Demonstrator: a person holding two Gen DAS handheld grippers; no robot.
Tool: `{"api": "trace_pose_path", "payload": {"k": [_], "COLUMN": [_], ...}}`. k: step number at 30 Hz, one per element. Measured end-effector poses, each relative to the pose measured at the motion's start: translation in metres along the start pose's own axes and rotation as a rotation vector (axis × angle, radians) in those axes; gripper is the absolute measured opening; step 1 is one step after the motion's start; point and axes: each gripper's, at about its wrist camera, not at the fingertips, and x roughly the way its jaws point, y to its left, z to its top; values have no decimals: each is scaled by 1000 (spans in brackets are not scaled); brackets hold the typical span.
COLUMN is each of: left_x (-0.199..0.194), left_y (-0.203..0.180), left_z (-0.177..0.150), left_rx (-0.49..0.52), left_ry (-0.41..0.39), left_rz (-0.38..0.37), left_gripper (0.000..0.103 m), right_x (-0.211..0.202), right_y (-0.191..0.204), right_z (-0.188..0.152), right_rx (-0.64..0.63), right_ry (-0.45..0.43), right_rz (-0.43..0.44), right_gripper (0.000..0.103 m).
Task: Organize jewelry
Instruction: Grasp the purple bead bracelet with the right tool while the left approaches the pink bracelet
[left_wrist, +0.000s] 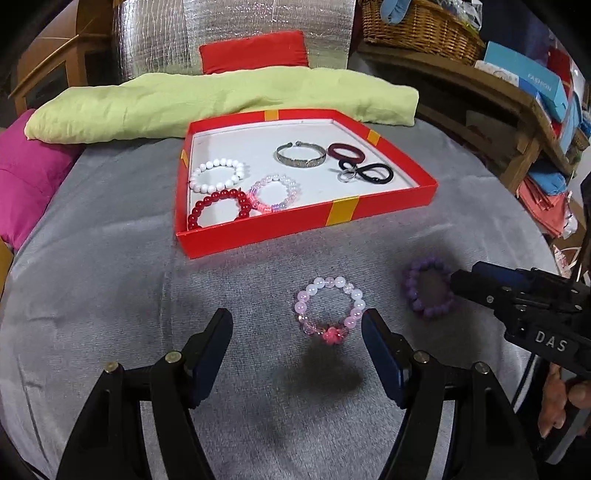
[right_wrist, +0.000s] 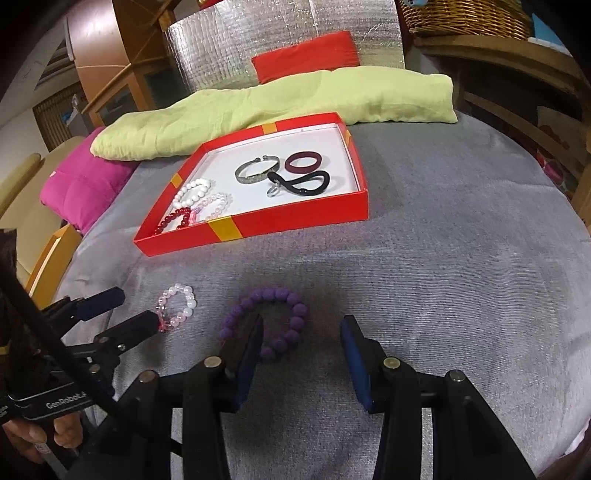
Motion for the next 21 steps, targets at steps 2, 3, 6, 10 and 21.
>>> {"api": "trace_pose_path", "payload": {"k": [2,3,6,10,21], "left_x": [4,6,8,10,-1], "left_y": [0,0,1,-3,13], "left_z": [0,0,-1,-3,-3], "left_rx": [-4,-6,-12,16,-21], "left_ry": [5,8,10,16,-29], "left_rz": [3,-1,-24,-46,-39], "left_gripper": [73,73,71,42,9], "right_x": [3,5,10,10,-2], "right_y": [1,1,5,13,0], "right_z": [0,0,-1,-4,-1], "right_rx": [-7,-10,-37,-88,-47], "right_ry": [5,6,10,4,-33], "right_rz": [-7,-11,-22,-21,-22], "right_gripper": [47,45,26,17,12]}}
